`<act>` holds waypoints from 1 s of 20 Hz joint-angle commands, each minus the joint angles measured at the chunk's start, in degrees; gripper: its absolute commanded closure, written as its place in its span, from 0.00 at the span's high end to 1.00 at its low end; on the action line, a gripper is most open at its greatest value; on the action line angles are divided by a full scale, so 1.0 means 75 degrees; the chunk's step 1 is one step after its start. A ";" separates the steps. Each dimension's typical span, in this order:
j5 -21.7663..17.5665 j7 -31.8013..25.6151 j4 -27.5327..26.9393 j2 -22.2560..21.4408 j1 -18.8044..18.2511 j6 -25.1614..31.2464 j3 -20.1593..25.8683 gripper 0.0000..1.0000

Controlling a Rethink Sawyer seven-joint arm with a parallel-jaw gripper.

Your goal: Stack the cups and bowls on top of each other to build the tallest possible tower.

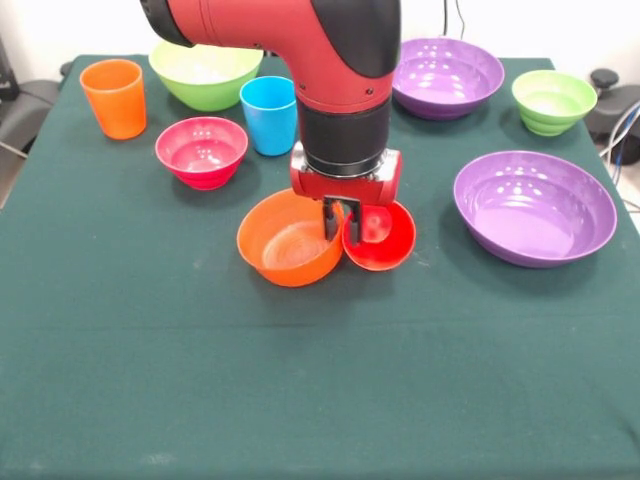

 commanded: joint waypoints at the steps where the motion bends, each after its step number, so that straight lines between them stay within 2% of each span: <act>1: -0.0615 -0.0809 -0.0288 0.0253 -0.0070 0.0332 0.0724 1.00; 2: -0.0614 -0.0755 -0.0296 0.0248 -0.0042 0.0337 0.0686 1.00; 3: -0.0613 -0.0701 -0.0303 0.0242 -0.0014 0.0341 0.0648 0.00; 14: -0.0644 -0.0595 -0.0393 0.0273 0.0037 0.0034 0.0629 0.00; 20: -0.0581 -0.0605 -0.0029 -0.0088 -0.0066 -0.0031 0.0734 0.00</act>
